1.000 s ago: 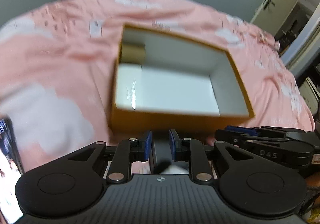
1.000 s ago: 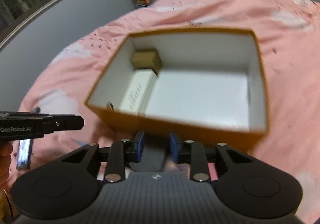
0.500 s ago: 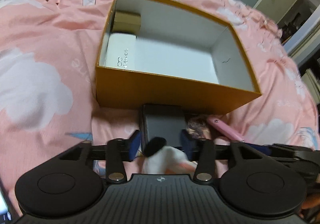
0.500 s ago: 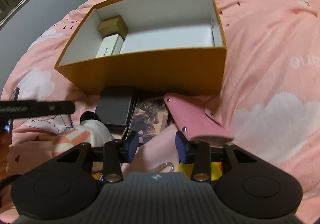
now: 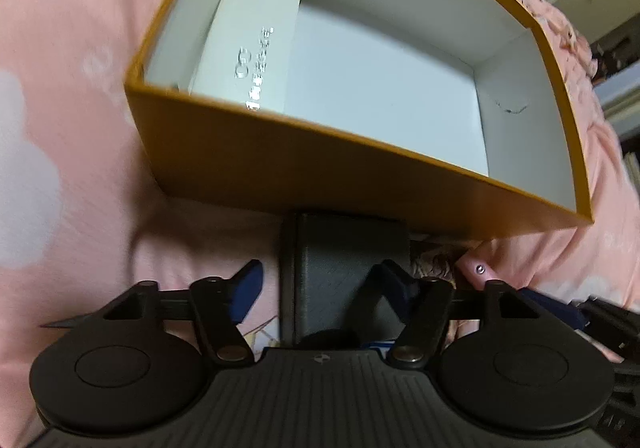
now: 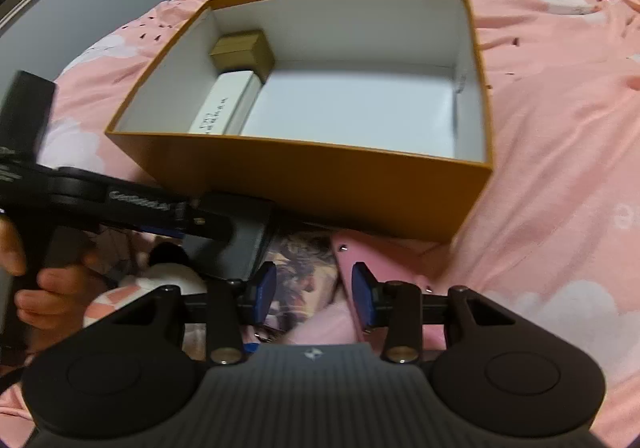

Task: Organize objects
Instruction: 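Grasp the black card holder with the left tool while the right tool grasps the silver photo card pack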

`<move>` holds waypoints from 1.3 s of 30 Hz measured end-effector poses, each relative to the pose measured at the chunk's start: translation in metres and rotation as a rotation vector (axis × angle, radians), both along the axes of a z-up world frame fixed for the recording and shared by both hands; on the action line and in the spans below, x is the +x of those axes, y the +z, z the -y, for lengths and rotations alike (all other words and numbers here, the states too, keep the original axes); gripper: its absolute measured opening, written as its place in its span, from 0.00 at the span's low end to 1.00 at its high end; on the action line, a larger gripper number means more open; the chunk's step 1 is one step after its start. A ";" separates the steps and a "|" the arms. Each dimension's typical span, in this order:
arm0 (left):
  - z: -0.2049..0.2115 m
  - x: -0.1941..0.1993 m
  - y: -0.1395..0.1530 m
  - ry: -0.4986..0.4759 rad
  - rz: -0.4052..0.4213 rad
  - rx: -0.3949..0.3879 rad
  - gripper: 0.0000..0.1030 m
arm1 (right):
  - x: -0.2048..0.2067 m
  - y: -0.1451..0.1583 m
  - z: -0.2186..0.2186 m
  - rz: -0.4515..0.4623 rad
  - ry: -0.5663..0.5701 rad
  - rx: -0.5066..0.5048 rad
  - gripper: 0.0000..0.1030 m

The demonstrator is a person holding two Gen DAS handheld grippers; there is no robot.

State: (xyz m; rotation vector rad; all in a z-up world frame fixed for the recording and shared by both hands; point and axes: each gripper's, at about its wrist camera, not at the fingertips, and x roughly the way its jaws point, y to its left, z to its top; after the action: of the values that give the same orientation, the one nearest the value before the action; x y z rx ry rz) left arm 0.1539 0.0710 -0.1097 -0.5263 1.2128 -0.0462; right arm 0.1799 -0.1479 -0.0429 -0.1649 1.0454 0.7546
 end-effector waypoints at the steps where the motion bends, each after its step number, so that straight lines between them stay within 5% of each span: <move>1: -0.001 0.000 -0.003 0.005 -0.004 -0.018 0.82 | 0.000 -0.001 -0.002 -0.009 0.008 0.005 0.43; 9: -0.007 0.005 -0.025 0.040 -0.032 -0.139 0.78 | 0.004 -0.009 -0.014 -0.060 0.051 0.005 0.43; 16: -0.022 -0.015 -0.002 0.091 -0.002 -0.143 0.50 | 0.004 -0.015 -0.024 -0.103 0.074 -0.027 0.43; 23: -0.018 -0.049 0.044 0.078 0.124 -0.022 0.41 | 0.008 -0.024 -0.046 -0.111 0.081 -0.122 0.44; 28: -0.021 -0.065 0.067 0.065 0.178 0.097 0.41 | 0.006 -0.034 -0.068 -0.077 0.083 -0.237 0.54; 39: -0.032 -0.053 0.051 0.119 0.148 0.109 0.41 | -0.009 -0.054 -0.110 0.090 0.177 -0.450 0.64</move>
State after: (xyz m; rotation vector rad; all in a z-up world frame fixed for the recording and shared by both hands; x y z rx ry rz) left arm 0.1013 0.1033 -0.0590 -0.4895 1.0315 0.0805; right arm 0.1712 -0.0384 -0.0971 -0.6784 1.1120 0.6535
